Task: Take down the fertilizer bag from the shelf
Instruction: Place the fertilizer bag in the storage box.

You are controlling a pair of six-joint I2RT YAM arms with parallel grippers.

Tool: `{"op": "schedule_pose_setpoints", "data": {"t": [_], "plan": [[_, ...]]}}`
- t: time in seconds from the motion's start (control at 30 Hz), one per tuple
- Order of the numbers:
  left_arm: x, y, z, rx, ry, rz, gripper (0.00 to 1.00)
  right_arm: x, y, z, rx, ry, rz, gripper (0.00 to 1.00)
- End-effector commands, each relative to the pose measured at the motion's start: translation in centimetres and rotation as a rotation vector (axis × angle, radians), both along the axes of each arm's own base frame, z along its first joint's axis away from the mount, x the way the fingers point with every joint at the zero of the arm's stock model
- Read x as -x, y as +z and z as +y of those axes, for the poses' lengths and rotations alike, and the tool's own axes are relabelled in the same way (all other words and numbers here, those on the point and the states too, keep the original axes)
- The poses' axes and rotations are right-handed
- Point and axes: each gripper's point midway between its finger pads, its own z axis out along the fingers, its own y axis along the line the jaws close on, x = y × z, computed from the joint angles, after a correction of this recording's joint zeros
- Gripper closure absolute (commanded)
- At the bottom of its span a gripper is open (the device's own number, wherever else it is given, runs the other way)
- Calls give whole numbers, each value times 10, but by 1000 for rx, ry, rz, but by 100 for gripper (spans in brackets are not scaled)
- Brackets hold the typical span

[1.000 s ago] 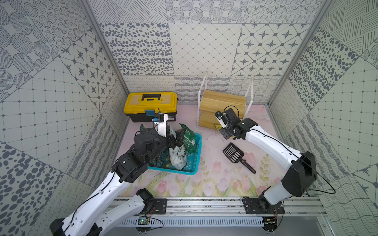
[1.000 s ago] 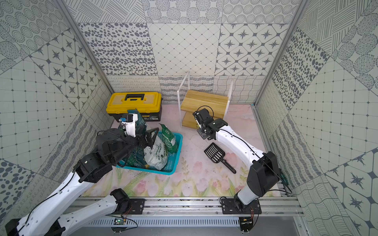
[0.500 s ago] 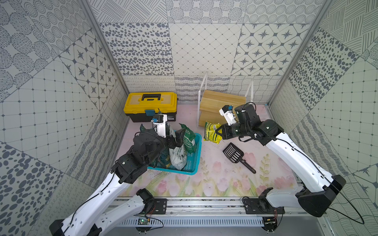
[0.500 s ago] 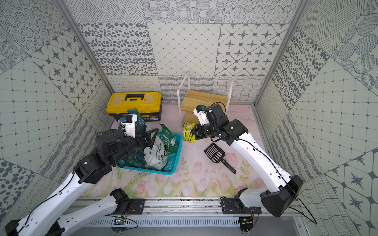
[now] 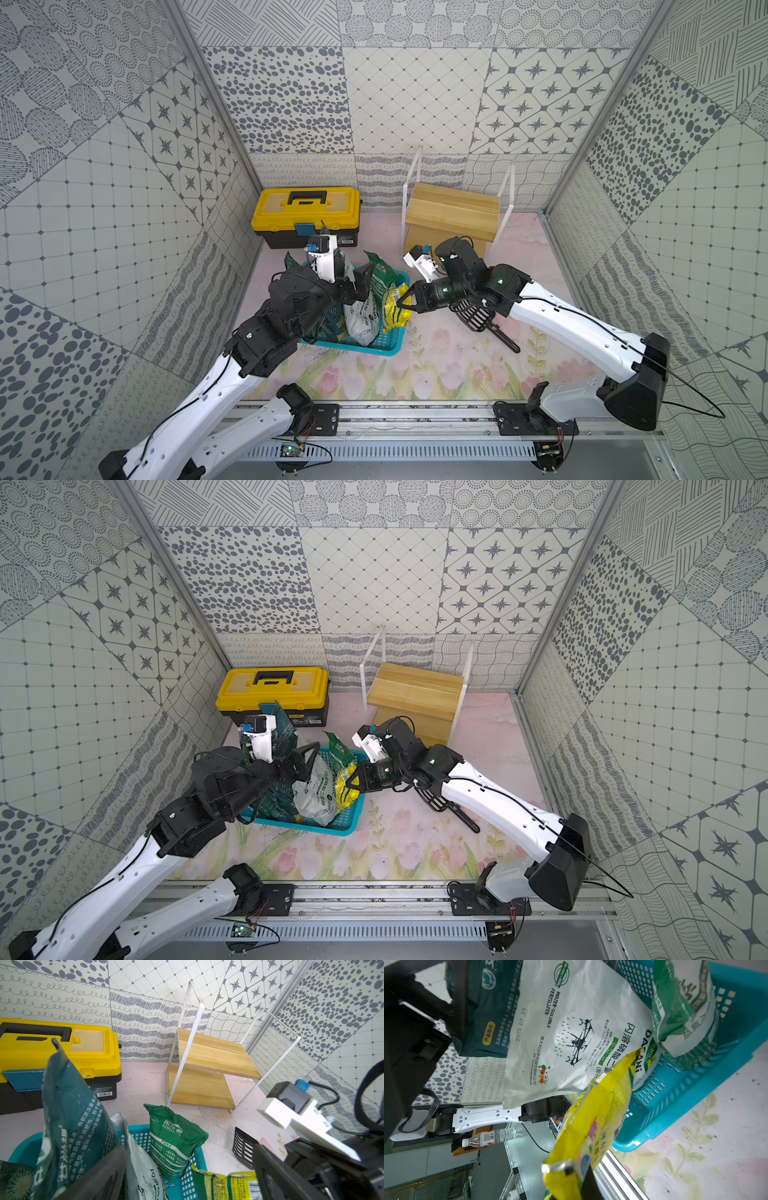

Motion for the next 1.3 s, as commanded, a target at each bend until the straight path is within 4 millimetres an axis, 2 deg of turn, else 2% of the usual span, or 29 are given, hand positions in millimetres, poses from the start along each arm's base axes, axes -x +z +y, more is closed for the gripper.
{"op": "schedule_pose_setpoints", "data": {"t": [0.0, 0.17, 0.4, 0.63, 0.77, 0.9, 1.03, 1.13, 1.27], "plan": [[1, 6, 6, 15, 27, -28, 0, -11, 16, 28, -124, -4, -30, 100], [4, 2, 13, 11, 49, -28, 0, -20, -11, 35, -98, -39, 12, 100], [6, -2, 18, -12, 59, -30, 0, -24, -52, 31, -10, -69, 50, 100], [5, 0, 16, -7, 56, -32, 0, -30, -107, 26, 110, -103, 99, 100], [6, 4, 17, -7, 58, -39, 0, -33, -123, 32, 133, -81, 121, 100], [7, 9, 18, -4, 58, -43, 0, -38, -131, 34, 155, -75, 114, 100], [7, 14, 19, 3, 63, -53, 0, -38, -130, 33, 174, -58, 98, 80], [6, 20, 20, 0, 68, -67, 0, -41, -116, 30, 166, -54, 54, 71], [2, 30, 18, -28, 50, -37, 0, -48, -79, 18, 156, -64, -55, 66]]}}
